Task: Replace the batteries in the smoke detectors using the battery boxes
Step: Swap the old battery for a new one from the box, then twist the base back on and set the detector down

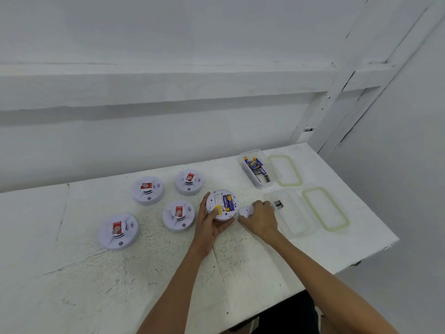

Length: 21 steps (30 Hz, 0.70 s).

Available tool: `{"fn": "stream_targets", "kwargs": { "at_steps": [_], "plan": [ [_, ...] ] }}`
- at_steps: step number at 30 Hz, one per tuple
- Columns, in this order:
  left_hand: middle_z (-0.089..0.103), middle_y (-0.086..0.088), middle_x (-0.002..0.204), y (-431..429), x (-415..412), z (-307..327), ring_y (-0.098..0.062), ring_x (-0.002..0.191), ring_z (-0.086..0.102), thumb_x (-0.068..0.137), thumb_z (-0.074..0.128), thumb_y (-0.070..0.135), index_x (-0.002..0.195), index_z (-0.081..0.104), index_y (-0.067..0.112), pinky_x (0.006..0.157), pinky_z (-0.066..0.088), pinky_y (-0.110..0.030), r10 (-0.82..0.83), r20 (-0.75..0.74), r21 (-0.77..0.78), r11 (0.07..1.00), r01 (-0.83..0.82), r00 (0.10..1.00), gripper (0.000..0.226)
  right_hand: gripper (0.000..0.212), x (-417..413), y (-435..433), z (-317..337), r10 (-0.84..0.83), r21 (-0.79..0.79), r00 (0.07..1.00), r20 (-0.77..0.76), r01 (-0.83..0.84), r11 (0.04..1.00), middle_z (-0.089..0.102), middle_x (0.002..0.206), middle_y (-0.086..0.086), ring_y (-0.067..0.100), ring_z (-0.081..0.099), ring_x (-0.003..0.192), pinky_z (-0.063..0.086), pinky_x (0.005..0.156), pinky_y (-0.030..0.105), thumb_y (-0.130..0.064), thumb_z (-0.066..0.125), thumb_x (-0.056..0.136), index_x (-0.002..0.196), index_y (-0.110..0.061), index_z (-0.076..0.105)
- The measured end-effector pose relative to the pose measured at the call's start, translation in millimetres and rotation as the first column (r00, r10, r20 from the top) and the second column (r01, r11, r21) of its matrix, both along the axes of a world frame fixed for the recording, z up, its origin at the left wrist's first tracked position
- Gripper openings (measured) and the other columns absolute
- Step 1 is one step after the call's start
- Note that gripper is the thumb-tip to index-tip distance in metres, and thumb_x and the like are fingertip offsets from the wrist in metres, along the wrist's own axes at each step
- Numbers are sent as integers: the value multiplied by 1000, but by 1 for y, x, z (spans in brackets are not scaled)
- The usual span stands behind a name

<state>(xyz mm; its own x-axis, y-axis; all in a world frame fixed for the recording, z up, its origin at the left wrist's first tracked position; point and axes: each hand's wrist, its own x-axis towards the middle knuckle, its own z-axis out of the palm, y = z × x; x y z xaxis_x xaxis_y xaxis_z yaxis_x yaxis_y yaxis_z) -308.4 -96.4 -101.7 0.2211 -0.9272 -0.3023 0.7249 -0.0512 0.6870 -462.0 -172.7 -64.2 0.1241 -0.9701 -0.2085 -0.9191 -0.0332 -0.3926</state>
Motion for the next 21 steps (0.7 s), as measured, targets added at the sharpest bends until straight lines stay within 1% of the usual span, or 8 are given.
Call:
{"fn": "stream_targets", "kwargs": {
  "at_steps": [3,7,9,11,14,16,18,21],
  "plan": [
    [66,-7,142,-2,1,2,-40,129,63,108,49,11,155,44,32,91,62,-51,5,-17,15,1000,-5,1000,52,61,-5,0,0,-49,-11,992,113,50,999,55,116,11,22,50,103,39,76,29,-49,71,80,120,-5,56],
    [61,-9,148,-2,2,0,-39,130,62,110,41,21,156,42,32,95,60,-53,-13,-39,33,999,14,999,48,63,-6,2,8,-88,-37,945,314,105,994,68,120,8,20,64,104,46,82,24,-47,70,85,131,-6,58],
    [60,-10,149,-3,4,-1,-39,129,63,110,40,21,157,42,33,94,61,-53,-23,-53,39,999,25,998,48,58,-4,5,14,-61,-98,910,410,110,989,68,120,3,15,64,101,48,81,23,-43,74,85,130,-11,59],
    [60,-11,148,-3,5,-1,-39,127,65,111,40,20,156,43,34,93,61,-53,-31,-57,50,998,34,998,48,55,-1,4,18,14,-157,882,470,68,985,67,121,-4,12,63,101,52,82,24,-41,78,83,129,-16,59],
    [60,-11,149,-4,6,-2,-38,129,63,112,40,22,157,41,35,93,61,-52,-45,-42,59,997,47,998,47,55,6,0,25,168,-201,888,428,-88,976,65,122,-7,10,59,107,51,87,27,-41,77,82,130,-25,57],
    [59,-11,150,-4,6,-1,-38,132,61,112,41,24,158,40,32,94,61,-51,-48,-19,56,997,49,999,46,58,11,-2,28,307,-209,894,327,-248,946,62,125,-5,12,54,114,48,91,29,-41,75,83,135,-29,53],
    [61,-12,148,-4,7,-1,-36,131,62,112,41,27,156,43,27,97,60,-51,-55,12,49,997,54,998,44,61,15,-2,28,438,-209,876,200,-399,893,59,131,-4,15,51,120,48,94,32,-40,72,84,140,-33,48],
    [62,-12,146,-3,7,0,-34,131,63,113,40,31,154,46,24,101,58,-52,-73,52,55,996,70,996,42,61,17,-3,24,497,-178,862,101,-476,861,51,134,-2,22,54,118,50,93,35,-47,67,84,140,-45,42]
  ]
}}
